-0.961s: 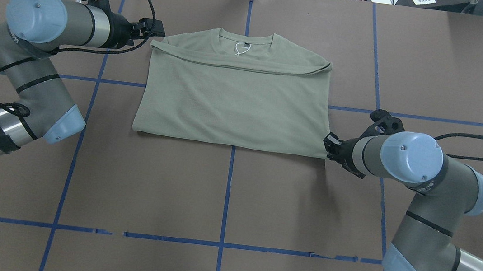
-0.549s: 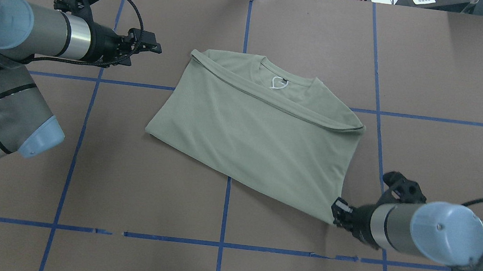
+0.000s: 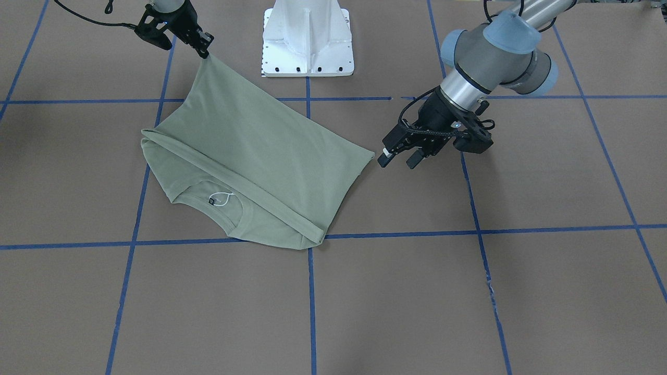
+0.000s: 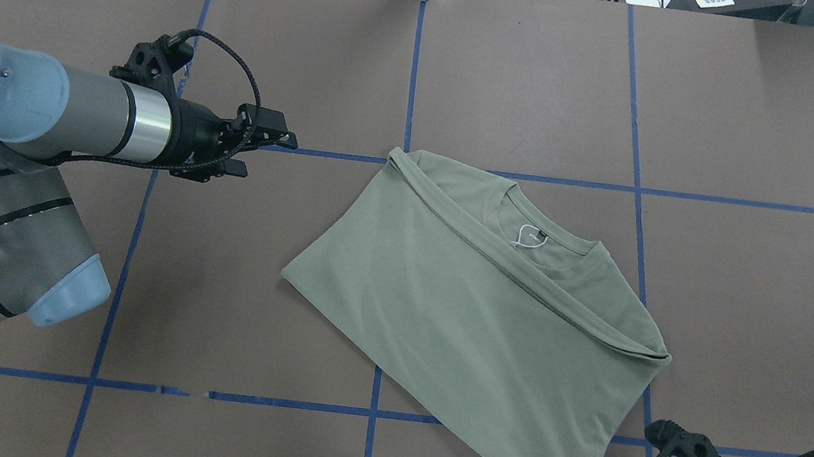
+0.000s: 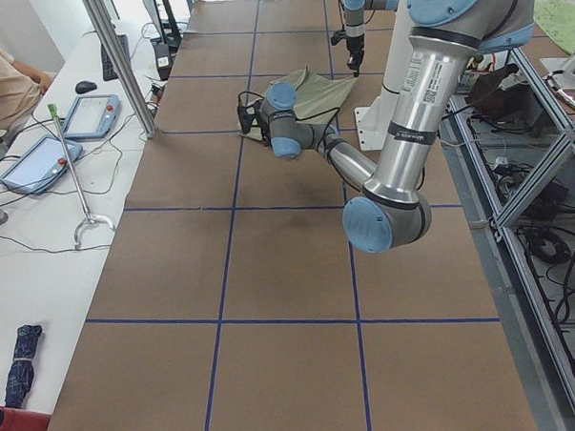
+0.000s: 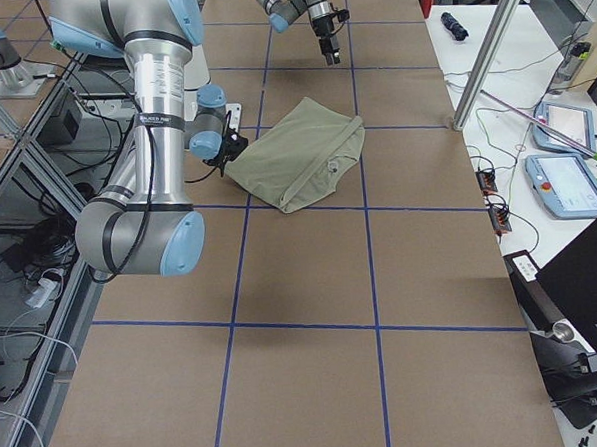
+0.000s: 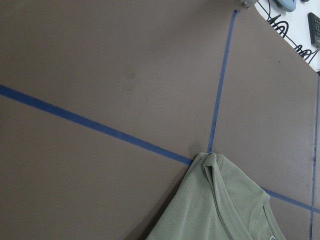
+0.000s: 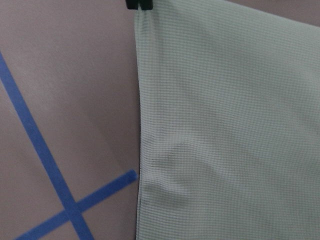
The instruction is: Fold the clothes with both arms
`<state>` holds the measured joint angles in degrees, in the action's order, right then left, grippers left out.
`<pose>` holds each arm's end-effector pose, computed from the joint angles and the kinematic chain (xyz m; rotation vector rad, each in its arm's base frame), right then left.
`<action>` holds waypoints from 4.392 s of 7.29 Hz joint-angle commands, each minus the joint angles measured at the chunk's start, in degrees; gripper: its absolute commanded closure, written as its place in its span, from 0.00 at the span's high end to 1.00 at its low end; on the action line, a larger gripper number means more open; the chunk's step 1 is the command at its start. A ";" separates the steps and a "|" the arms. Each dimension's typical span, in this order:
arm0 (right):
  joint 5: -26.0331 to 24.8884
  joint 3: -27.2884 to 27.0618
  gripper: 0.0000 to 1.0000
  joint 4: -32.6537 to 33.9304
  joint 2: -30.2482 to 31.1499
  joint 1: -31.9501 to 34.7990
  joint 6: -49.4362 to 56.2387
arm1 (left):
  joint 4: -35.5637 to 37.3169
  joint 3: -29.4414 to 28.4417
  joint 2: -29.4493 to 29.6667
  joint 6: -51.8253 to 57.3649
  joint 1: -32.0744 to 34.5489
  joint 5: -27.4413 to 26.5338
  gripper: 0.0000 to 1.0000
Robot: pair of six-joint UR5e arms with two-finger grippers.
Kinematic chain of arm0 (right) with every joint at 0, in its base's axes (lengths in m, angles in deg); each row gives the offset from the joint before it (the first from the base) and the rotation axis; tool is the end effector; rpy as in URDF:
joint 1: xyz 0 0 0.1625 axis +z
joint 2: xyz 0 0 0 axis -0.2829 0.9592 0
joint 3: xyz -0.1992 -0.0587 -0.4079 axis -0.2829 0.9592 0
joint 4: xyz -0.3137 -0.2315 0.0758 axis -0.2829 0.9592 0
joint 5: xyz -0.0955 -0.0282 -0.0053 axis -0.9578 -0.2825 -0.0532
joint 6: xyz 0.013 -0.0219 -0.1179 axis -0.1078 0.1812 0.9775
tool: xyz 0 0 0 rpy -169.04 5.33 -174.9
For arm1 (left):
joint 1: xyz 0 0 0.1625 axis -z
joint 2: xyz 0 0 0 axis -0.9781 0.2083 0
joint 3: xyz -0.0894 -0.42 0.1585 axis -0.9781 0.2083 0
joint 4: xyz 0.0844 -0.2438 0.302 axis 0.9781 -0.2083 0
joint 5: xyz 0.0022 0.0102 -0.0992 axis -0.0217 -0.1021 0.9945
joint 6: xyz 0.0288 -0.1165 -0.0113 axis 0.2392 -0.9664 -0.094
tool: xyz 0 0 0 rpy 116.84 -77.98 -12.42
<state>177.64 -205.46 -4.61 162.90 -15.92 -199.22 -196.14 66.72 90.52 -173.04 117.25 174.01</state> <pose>-0.3968 -0.1170 0.4210 -0.3798 -0.8107 0.4370 0.4178 -0.4612 0.3249 0.0994 1.3737 -0.4357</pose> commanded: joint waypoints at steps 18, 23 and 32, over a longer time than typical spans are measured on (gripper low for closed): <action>-1.61 6.30 1.00 0.10 -10.93 18.73 2.19 | 15.33 2.11 -1.79 1.79 -7.69 -13.32 0.00; -1.34 5.33 1.00 -0.16 -11.63 21.55 2.10 | -0.57 -37.00 23.21 7.11 5.72 -11.29 0.00; -7.49 22.08 1.00 1.50 -28.57 25.23 15.49 | -13.44 -57.22 33.11 11.15 6.52 -11.38 0.49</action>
<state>170.41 -187.93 -3.80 137.90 8.31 -189.80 -209.37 9.70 123.56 -162.63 123.73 162.53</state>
